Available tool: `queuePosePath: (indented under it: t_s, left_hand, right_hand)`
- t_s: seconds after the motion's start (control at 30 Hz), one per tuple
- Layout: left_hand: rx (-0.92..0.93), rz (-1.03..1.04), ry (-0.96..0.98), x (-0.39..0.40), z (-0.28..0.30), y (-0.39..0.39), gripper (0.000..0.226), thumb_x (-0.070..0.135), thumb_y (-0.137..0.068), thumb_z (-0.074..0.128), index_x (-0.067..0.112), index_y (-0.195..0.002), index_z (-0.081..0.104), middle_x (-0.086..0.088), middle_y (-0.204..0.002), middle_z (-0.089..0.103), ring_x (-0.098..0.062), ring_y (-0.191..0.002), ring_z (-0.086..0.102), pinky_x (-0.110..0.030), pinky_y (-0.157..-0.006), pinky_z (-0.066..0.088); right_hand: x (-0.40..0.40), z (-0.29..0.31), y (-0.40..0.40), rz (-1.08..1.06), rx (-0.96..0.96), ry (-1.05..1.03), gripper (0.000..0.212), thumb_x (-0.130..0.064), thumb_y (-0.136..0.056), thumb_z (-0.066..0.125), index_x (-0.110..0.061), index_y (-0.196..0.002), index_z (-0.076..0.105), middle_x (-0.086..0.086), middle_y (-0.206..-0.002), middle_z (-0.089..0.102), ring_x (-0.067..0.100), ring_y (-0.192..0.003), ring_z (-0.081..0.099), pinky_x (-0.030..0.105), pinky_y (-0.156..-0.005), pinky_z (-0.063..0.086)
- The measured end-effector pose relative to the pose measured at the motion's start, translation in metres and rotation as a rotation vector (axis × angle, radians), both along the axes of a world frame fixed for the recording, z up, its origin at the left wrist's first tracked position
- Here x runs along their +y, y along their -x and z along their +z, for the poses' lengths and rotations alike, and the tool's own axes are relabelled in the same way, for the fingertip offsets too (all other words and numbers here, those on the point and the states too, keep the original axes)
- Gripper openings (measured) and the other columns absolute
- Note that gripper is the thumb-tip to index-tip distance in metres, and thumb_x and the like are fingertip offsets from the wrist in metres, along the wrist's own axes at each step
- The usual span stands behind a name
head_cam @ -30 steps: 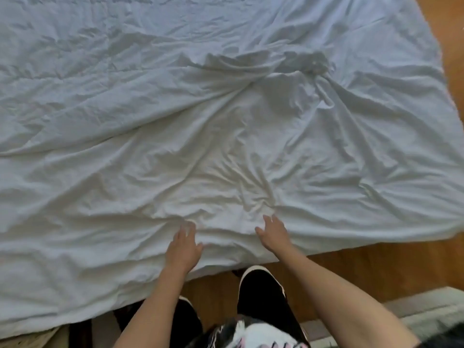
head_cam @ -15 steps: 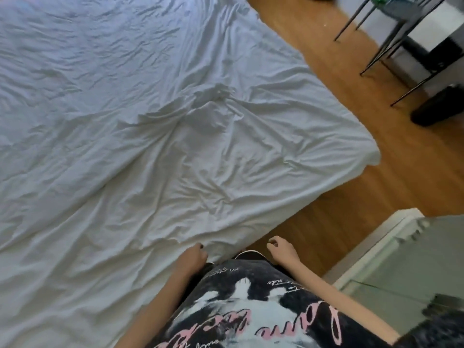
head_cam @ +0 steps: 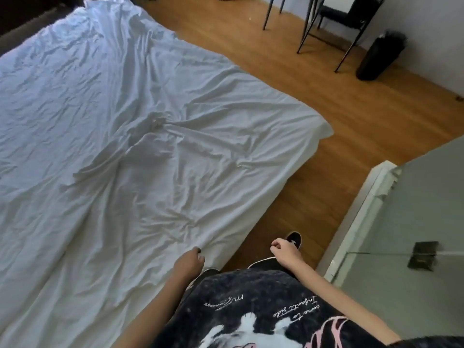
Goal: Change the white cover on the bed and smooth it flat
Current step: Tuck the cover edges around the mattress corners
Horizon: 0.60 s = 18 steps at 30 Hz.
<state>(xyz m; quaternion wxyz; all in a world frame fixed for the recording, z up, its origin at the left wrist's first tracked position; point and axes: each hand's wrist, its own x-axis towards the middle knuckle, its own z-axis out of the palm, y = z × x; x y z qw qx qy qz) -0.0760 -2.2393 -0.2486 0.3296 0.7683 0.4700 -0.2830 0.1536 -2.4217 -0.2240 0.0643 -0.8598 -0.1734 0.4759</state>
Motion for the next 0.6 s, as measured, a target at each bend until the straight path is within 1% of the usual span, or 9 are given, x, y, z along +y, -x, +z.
queuePosePath:
  t_s: [0.1, 0.17, 0.27, 0.33, 0.47, 0.6]
  left_hand:
    - [0.034, -0.066, 0.001, -0.011, -0.01, -0.068, 0.041, 0.03, -0.1, 0.038, 0.016, -0.137, 0.046, -0.006, -0.136, 0.055, -0.024, -0.119, 0.055, -0.031, -0.091, 0.045]
    - [0.033, -0.038, 0.01, -0.023, -0.014, -0.121, 0.041, 0.031, -0.1, 0.039, 0.017, -0.138, 0.046, -0.005, -0.138, 0.054, -0.023, -0.122, 0.053, -0.031, -0.095, 0.044]
    - [-0.002, 0.034, 0.021, -0.044, -0.019, -0.205, 0.039, 0.03, -0.097, 0.046, 0.015, -0.132, 0.053, -0.006, -0.133, 0.059, -0.023, -0.12, 0.055, -0.033, -0.099, 0.044]
    - [-0.024, 0.044, 0.04, -0.059, -0.017, -0.263, 0.036, 0.029, -0.096, 0.048, 0.015, -0.127, 0.059, -0.007, -0.127, 0.063, -0.023, -0.114, 0.059, -0.033, -0.097, 0.045]
    - [-0.101, -0.006, 0.066, -0.083, 0.0, -0.374, 0.029, 0.027, -0.096, 0.047, 0.015, -0.118, 0.062, -0.007, -0.119, 0.066, -0.023, -0.107, 0.061, -0.032, -0.092, 0.047]
    - [-0.1, -0.116, 0.064, -0.081, 0.007, -0.471, 0.026, 0.03, -0.095, 0.046, 0.022, -0.115, 0.062, -0.002, -0.115, 0.066, -0.02, -0.105, 0.061, -0.03, -0.086, 0.047]
  right_hand:
    - [-0.013, -0.005, -0.058, 0.139, 0.049, 0.024, 0.036, -0.034, -0.096, 0.046, -0.021, -0.128, 0.055, 0.002, -0.132, 0.058, 0.023, -0.118, 0.054, 0.034, -0.098, 0.044]
    - [-0.023, -0.005, -0.106, 0.175, 0.063, 0.017, 0.038, -0.034, -0.097, 0.045, -0.021, -0.132, 0.052, 0.002, -0.135, 0.055, 0.023, -0.119, 0.054, 0.034, -0.097, 0.044]
    - [-0.039, 0.004, -0.183, 0.115, 0.052, -0.009, 0.038, -0.036, -0.097, 0.045, -0.023, -0.132, 0.052, -0.002, -0.134, 0.056, 0.021, -0.116, 0.056, 0.031, -0.09, 0.045]
    - [-0.05, 0.012, -0.234, 0.061, 0.04, -0.027, 0.036, -0.037, -0.096, 0.044, -0.025, -0.129, 0.054, -0.003, -0.131, 0.058, 0.02, -0.112, 0.057, 0.029, -0.085, 0.044]
    - [-0.068, 0.02, -0.331, -0.04, 0.029, -0.02, 0.034, -0.036, -0.098, 0.043, -0.024, -0.128, 0.054, -0.002, -0.129, 0.059, 0.019, -0.111, 0.057, 0.03, -0.087, 0.047]
    - [-0.069, 0.014, -0.416, -0.116, 0.056, -0.03, 0.033, -0.036, -0.099, 0.044, -0.024, -0.128, 0.054, -0.002, -0.128, 0.059, 0.018, -0.112, 0.056, 0.029, -0.087, 0.047]
